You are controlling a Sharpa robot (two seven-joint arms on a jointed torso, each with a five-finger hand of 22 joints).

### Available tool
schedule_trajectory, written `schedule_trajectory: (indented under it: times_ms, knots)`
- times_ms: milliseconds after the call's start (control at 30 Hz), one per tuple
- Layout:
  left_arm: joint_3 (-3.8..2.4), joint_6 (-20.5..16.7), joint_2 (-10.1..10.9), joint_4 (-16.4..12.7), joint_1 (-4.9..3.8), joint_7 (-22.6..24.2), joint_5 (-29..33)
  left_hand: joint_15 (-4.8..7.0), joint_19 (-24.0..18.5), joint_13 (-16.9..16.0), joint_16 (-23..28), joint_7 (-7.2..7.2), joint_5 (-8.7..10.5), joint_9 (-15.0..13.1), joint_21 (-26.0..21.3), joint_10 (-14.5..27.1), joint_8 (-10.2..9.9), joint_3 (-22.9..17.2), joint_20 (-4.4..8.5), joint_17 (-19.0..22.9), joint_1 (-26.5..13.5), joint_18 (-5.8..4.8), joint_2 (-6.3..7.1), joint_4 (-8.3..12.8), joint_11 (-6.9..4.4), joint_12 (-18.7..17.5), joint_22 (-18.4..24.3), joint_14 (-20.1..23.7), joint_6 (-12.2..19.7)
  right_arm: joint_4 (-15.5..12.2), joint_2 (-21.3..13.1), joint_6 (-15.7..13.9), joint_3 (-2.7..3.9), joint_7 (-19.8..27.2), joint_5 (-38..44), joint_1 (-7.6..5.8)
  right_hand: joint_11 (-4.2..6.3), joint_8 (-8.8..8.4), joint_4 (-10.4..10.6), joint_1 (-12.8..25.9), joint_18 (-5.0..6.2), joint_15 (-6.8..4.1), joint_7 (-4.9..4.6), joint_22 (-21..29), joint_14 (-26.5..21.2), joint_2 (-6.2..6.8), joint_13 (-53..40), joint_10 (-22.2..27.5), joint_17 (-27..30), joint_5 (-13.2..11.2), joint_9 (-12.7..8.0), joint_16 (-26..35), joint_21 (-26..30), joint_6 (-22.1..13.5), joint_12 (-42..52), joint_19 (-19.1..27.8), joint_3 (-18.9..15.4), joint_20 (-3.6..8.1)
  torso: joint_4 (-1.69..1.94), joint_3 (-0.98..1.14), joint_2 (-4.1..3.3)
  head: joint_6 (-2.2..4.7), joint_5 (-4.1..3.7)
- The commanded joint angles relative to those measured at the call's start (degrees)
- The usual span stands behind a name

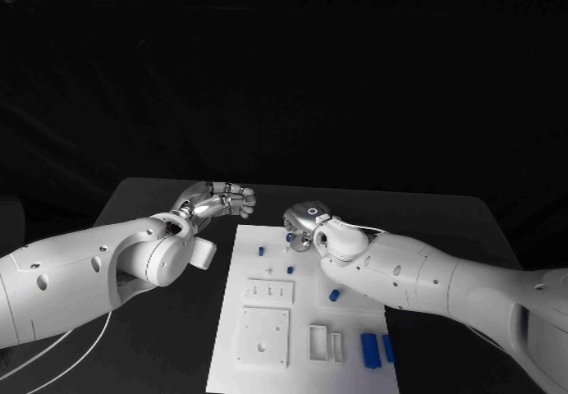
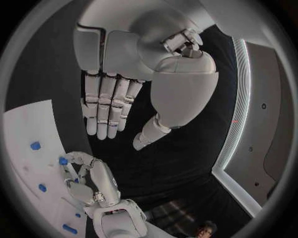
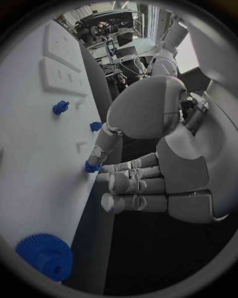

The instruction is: Assemble the parts on the task board

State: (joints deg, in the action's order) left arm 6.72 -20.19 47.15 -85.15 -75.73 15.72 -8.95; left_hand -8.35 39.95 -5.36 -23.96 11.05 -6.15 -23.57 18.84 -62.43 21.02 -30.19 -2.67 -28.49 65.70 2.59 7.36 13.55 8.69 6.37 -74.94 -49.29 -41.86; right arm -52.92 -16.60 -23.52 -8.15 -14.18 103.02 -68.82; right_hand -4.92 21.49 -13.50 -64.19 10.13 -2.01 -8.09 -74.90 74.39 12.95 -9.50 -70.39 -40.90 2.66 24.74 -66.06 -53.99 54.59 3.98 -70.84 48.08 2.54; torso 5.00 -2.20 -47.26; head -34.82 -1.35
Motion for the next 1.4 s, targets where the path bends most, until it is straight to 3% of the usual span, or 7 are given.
schedule_trajectory:
  times_ms: [33,433,633,900,1100,1267,1400]
  knots:
    - [-0.04,0.6,-0.1,-0.1,-0.06,0.4,0.1,-0.29,-0.2,0.0,0.2,0.44,-0.20,0.1,0.2,-0.1,-0.3,0.1,-0.12,0.1,-0.6,0.66,0.04,0.4,0.34,-0.4,-1.2,0.3,-0.4,-0.2,0.0,-0.2,-0.02,0.7,-1.3,0.01,-0.22,-0.46,0.6,-0.1,4.87,0.64,-0.22,-0.6,0.1,0.90,0.2,1.0,0.2,0.1,-0.1,0.4,0.3,-0.9,-0.3,0.0,-0.2,-0.51,-0.01,-0.04,0.05,-0.06,0.10]
    - [-0.04,0.5,0.0,0.0,-0.06,0.3,0.1,-0.30,-0.2,0.0,0.2,0.45,-0.13,0.1,0.2,0.0,-0.4,0.1,-0.14,0.1,-0.6,0.67,0.05,0.5,0.36,-0.5,-1.2,0.3,-0.4,-1.3,-0.7,-1.5,-0.02,0.8,-1.7,0.00,-0.53,-0.81,1.3,-0.3,4.87,0.94,-0.54,-0.5,0.1,1.56,0.5,2.0,0.5,0.1,-0.2,0.4,0.6,-1.5,-0.2,-0.1,-0.9,-0.63,-0.10,0.04,0.01,-0.01,0.16]
    - [-0.04,0.6,0.2,0.1,-0.06,0.4,0.1,-0.31,-0.2,0.0,0.2,0.45,-0.11,0.1,0.2,0.0,-0.4,0.1,-0.15,0.1,-0.7,0.67,0.05,0.5,0.37,-0.5,-1.2,0.3,-0.4,-5.7,-4.5,-4.2,0.08,1.9,-4.3,-0.08,-0.68,-1.12,1.8,-0.5,4.87,1.08,-0.80,-0.4,0.0,2.37,0.7,2.6,0.8,0.1,-0.2,0.4,0.9,-2.1,-0.2,-0.1,-1.4,-0.68,-0.25,0.04,0.06,0.35,0.14]
    - [-0.04,0.5,1.1,-0.2,-0.06,0.5,0.1,-0.31,-0.2,0.0,0.2,0.44,-0.09,0.1,0.2,-0.1,-0.4,0.0,-0.15,0.1,-0.7,0.68,0.05,0.5,0.37,-0.5,-1.3,0.3,-0.4,-14.7,-13.4,-4.1,2.78,3.3,-7.8,-1.84,-0.18,-1.91,2.2,0.3,4.87,0.61,-1.50,-0.5,0.0,3.69,0.2,1.1,1.0,0.1,-0.4,0.2,1.0,-3.8,0.7,-0.3,-3.8,-0.64,-0.93,0.27,0.19,0.97,0.37]
    - [-0.04,0.5,1.5,-0.2,-0.06,0.5,0.1,-0.31,-0.2,-0.1,0.2,0.44,-0.08,0.1,0.2,-0.1,-0.4,0.0,-0.15,0.1,-0.6,0.69,0.08,0.5,0.37,-0.5,-1.3,0.3,-0.5,-16.8,-19.4,-1.7,3.63,5.0,-12.1,-3.26,1.56,-2.26,1.3,0.6,4.87,-1.15,-1.32,-0.8,-0.1,3.93,-2.5,-4.3,1.1,0.2,-0.4,-0.3,0.8,-4.7,4.0,-0.2,-7.5,-0.21,-1.62,0.56,0.30,1.42,0.60]
    - [-0.04,0.6,1.5,0.0,-0.06,0.5,0.1,-0.30,-0.2,-0.1,0.2,0.43,-0.07,0.1,0.2,-0.1,-0.4,0.0,-0.15,0.1,-0.6,0.69,0.10,0.6,0.36,-0.5,-1.3,0.3,-0.5,-15.5,-21.0,1.5,3.80,5.7,-14.7,-3.36,3.60,-2.95,1.0,0.2,4.87,-3.07,0.18,-0.9,-0.2,3.82,-14.6,-8.9,0.8,0.7,-0.6,-0.9,0.7,-5.3,17.5,-0.3,-11.1,0.29,-2.02,0.93,0.37,1.63,0.66]
    - [-0.04,0.8,1.3,0.1,-0.06,0.5,0.1,-0.30,-0.2,-0.1,0.2,0.43,-0.05,0.1,0.2,-0.1,-0.4,0.0,-0.16,0.1,-0.6,0.70,0.11,0.6,0.36,-0.6,-1.3,0.3,-0.5,-14.2,-21.0,3.8,3.80,6.1,-14.9,-3.35,3.59,-3.83,1.7,-0.2,4.87,-3.04,0.30,-1.5,0.3,3.50,-41.4,2.9,-1.1,1.4,-0.9,-3.5,-0.6,-5.4,44.5,-1.0,-12.0,0.66,-2.23,1.22,0.34,1.73,0.60]
